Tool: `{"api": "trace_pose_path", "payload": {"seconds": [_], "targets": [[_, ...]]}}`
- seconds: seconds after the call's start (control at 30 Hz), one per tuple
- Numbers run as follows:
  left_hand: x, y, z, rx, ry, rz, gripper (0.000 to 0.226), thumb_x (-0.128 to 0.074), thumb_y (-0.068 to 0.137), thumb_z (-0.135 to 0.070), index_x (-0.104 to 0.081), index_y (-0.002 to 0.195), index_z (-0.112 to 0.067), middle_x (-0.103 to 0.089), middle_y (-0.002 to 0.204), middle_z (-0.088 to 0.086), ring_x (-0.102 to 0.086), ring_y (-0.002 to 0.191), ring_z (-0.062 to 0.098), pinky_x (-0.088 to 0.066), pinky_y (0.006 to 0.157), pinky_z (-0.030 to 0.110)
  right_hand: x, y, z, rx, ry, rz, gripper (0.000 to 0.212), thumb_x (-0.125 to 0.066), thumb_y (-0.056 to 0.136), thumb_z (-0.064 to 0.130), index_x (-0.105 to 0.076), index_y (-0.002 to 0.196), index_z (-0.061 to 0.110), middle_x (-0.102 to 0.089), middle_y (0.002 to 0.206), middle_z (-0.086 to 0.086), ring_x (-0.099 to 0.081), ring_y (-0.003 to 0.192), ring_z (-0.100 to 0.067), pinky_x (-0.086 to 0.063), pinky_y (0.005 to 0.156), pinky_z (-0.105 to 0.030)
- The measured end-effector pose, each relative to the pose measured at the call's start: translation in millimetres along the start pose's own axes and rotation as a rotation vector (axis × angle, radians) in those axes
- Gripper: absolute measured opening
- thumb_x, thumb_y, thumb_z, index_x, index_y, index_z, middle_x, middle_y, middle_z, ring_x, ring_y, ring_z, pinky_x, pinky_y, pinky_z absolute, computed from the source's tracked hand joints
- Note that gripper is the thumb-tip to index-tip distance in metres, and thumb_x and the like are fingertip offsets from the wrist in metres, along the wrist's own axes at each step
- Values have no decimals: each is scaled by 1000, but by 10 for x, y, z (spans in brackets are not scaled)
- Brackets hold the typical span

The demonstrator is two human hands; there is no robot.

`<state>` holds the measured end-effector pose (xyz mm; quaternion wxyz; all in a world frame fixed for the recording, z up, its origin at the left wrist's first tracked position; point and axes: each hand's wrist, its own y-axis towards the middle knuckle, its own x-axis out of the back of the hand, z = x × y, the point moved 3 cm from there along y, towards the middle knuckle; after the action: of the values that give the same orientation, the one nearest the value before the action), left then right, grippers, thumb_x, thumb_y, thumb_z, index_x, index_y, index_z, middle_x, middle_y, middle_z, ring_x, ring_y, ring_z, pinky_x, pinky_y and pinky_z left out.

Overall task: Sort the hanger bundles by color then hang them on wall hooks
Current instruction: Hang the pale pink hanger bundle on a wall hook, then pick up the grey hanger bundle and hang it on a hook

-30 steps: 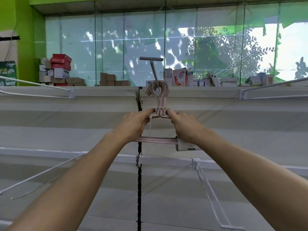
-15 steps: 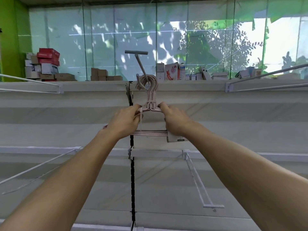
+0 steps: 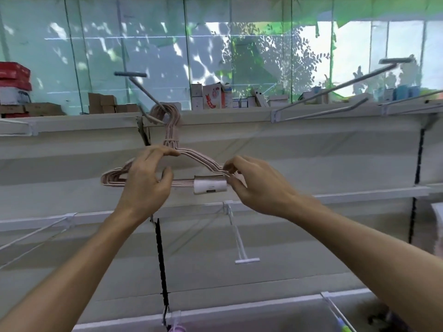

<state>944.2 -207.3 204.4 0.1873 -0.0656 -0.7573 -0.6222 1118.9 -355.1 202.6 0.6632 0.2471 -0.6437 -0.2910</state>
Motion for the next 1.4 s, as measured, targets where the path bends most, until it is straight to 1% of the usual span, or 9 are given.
{"api": "trace_pose_path", "payload": {"seconds": [0.1,0.23,0.37,0.47,0.63,0.73,0.9,1.17,1.4], "targets": [[-68,-72,-399,-38,-105,9,31,-60,89,5,-66,111,-15,-65,112,-5,-58,108,6,-39,97,11,162,-413,-54,-34,19,-31,23,-55,97,24,-62,118,19,-68,116,2,-63,103,-22,-51,84,-42],[-214,-134,-903,6,-325,87,23,-60,94,-3,-67,109,-19,-69,107,-5,-65,102,10,-51,94,29,368,-910,-182,-84,46,-22,20,-54,98,25,-64,115,22,-70,111,6,-65,101,-17,-52,82,-40],[-385,-237,-1458,48,-541,170,19,-61,95,-11,-67,107,-25,-71,105,-7,-66,102,14,-51,91,30,608,-1380,-365,-129,34,-22,19,-52,97,25,-65,111,21,-71,105,5,-66,94,-19,-53,77,-42],[-550,-358,-1901,35,-639,206,17,-58,92,-17,-67,105,-24,-71,104,-7,-67,101,12,-51,91,22,819,-1775,-503,-179,4,-23,20,-52,96,26,-66,110,22,-72,104,7,-66,93,-18,-54,75,-41],[-878,-506,-2589,37,-786,275,22,-59,96,-7,-67,105,-26,-72,102,-3,-68,100,13,-50,89,20,1234,-2497,-803,-291,-32,-20,21,-51,95,29,-66,108,24,-71,101,9,-67,92,-17,-55,75,-43],[-1023,-610,-3063,40,-886,299,20,-59,96,-10,-67,104,-27,-72,101,-1,-68,99,15,-52,91,24,1525,-2971,-996,-366,-74,-6,19,-51,96,28,-66,108,24,-71,102,9,-67,92,-16,-54,76,-42],[-1295,-869,-3902,55,-1022,352,20,-57,96,-10,-67,104,-24,-72,98,-1,-69,97,12,-52,88,18,2088,-3782,-1251,-488,-145,6,18,-53,97,30,-66,109,25,-71,103,8,-66,91,-15,-54,76,-42],[-1755,-1156,-5295,-34,-1231,463,16,-56,92,-15,-67,103,-21,-72,97,0,-69,94,16,-53,87,22,2937,-5054,-1539,-677,-214,-28,25,-48,97,34,-65,109,21,-70,100,5,-66,90,-17,-55,74,-44],[-2248,-1515,-6417,-93,-1390,639,19,-57,96,-7,-66,104,-21,-70,100,8,-68,96,22,-54,90,29,3498,-6208,-1707,-890,-266,-52,22,-50,97,29,-66,107,18,-70,97,4,-65,87,-13,-55,75,-40]]}}
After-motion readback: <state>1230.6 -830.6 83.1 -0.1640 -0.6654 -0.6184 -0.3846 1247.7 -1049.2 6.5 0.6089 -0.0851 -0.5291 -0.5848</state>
